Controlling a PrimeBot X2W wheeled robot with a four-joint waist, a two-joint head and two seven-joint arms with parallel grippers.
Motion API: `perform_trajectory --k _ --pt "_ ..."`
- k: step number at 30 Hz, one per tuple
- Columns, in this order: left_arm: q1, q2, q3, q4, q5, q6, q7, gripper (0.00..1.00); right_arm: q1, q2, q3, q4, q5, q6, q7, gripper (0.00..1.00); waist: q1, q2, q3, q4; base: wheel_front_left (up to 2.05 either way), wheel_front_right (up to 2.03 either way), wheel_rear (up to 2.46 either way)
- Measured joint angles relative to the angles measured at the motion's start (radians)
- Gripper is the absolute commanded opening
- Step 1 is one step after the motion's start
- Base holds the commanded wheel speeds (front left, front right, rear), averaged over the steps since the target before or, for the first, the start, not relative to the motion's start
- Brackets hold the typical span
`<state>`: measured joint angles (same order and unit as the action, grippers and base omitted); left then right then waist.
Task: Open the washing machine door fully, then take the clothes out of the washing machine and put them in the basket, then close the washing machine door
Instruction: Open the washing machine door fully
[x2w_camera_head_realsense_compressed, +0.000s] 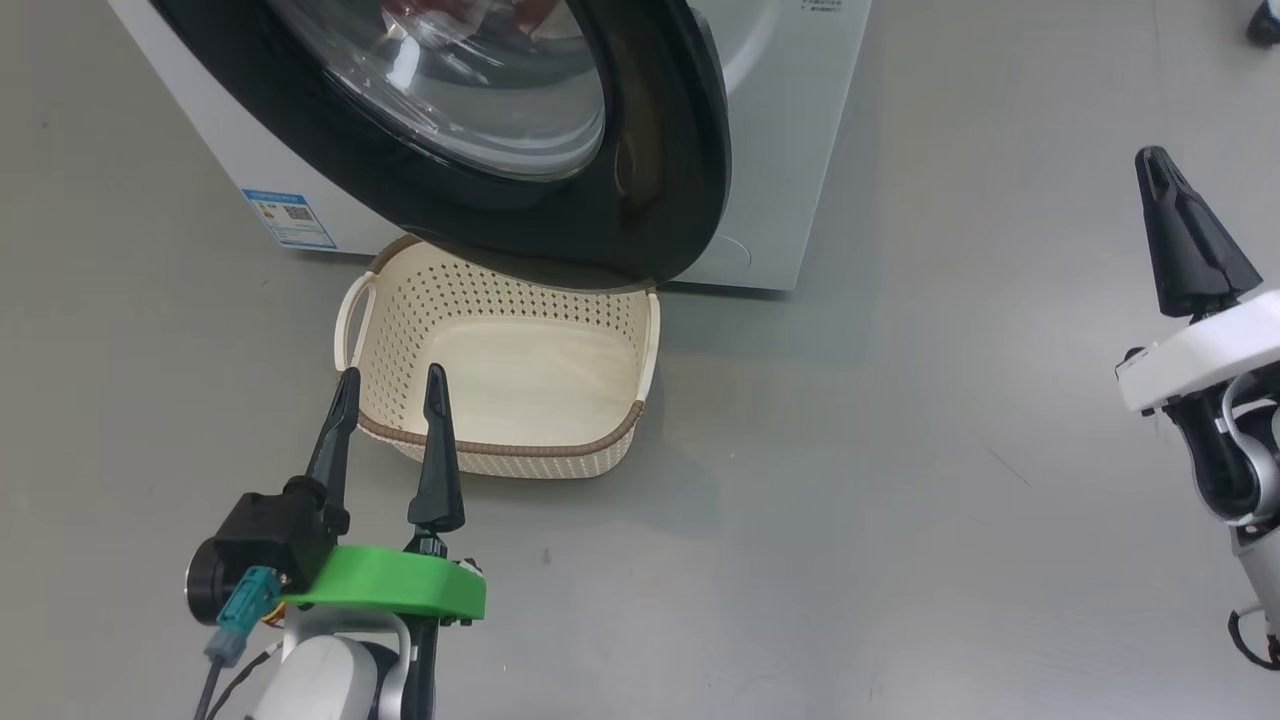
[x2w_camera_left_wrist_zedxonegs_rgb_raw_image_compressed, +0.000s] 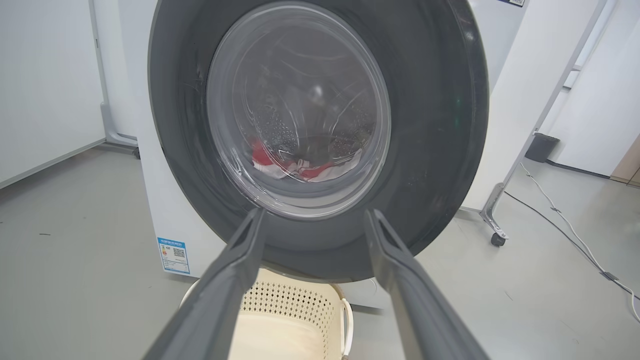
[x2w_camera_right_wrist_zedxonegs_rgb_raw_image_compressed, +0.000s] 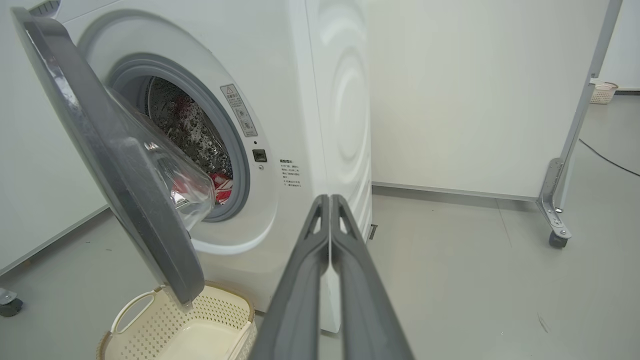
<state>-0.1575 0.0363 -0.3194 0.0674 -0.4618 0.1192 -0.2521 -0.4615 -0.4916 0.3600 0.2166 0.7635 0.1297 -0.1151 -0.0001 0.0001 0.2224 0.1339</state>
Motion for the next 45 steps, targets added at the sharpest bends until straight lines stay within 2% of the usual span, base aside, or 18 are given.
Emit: perform_trajectory --k 1,2,8,14,45 --pt "0.0 0.0 0.0 0.002 0.0 0.0 0.0 1.0 0.019 0.002 -0.007 0.001 -0.013 -0.002 -0.024 0.69 0.0 0.0 -0.005 -0.005 0.0 0.0 0.0" --pt "0.001 0.0 0.0 0.003 0.0 0.0 0.0 1.0 0.035 0.006 -0.013 0.001 -0.018 -0.007 -0.044 1.0 0.0 0.0 -0.01 -0.01 0.0 0.0 0.0" --pt "0.02 0.0 0.005 0.012 0.0 0.0 0.0 1.0 0.129 0.038 -0.018 0.015 -0.023 -0.028 -0.126 1.0 0.0 0.0 -0.035 -0.033 0.0 0.0 0.0" --pt "0.033 0.001 -0.002 0.017 0.006 0.0 0.0 1.0 0.183 0.048 -0.024 0.016 -0.04 -0.045 -0.128 1.0 0.0 0.0 -0.045 -0.051 0.0 0.0 0.0" --pt "0.036 0.001 0.0 0.02 0.006 0.0 0.0 1.0 0.241 0.086 -0.081 -0.023 -0.105 -0.046 -0.133 1.0 0.0 0.0 -0.046 -0.054 0.0 0.0 0.0"
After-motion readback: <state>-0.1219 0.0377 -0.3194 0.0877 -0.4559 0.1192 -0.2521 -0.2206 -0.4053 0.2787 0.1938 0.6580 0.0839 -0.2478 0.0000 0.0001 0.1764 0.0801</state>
